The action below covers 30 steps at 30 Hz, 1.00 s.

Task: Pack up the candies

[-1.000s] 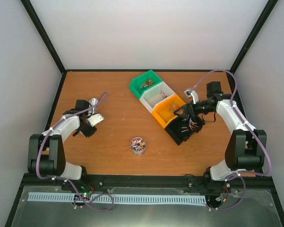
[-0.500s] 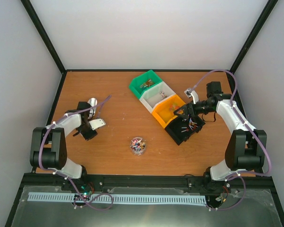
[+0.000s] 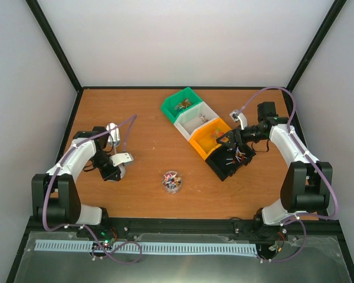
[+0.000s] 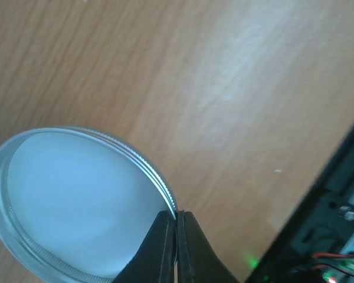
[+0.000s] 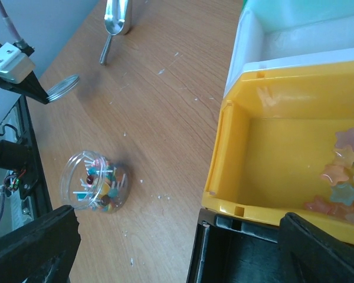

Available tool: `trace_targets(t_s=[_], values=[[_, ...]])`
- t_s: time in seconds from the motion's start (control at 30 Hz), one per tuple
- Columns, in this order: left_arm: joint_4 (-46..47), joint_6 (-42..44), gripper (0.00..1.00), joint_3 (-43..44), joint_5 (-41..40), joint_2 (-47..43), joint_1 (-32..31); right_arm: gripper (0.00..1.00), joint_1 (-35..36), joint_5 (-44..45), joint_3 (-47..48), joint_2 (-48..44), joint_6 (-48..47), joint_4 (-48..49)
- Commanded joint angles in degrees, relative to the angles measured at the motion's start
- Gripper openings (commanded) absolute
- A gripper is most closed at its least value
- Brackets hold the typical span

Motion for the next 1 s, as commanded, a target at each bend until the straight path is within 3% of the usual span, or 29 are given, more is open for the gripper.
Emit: trace_targets(t_s=[0.0, 0.17, 0.4, 0.57, 0.67, 0.77, 0.97], values=[[-12.1, 5.6, 0.01, 4.9, 10.3, -1.7, -0.1, 0.90, 0.3, -3.3, 0.5, -0.2, -2.3, -0.6], [-14.7, 4.0, 0.01, 12.0, 18.9, -1.6, -5.7, 0.89, 2.1, -6.3, 0.2, -4.1, -5.6, 1.8], [-14.3, -0.4, 0.01, 21.6, 34.0, 1.2, -17.5, 0.85, 11.3, 0.0, -0.3, -11.3, -10.0, 8.8], [-17.1, 2.3, 0.01, 26.1, 48.4, 3.3, -20.8, 0.70, 18.0, 0.7, -0.1, -12.7, -13.8, 10.5], [-19.9, 5.1, 0.01, 27.4, 54.9, 4.9, -23.3, 0.66, 22.1, -0.6, -0.6, -13.7, -14.5, 12.2], [-24.6, 9.7, 0.01, 28.2, 58.4, 6.3, -25.4, 0.64, 27.1, 0.0, -1.2, -15.3, -16.3, 13.1], [-24.8, 11.0, 0.01, 26.0, 60.8, 5.0, -27.1, 0.58, 34.7, 1.8, 0.2, -17.3, -21.8, 9.4]])
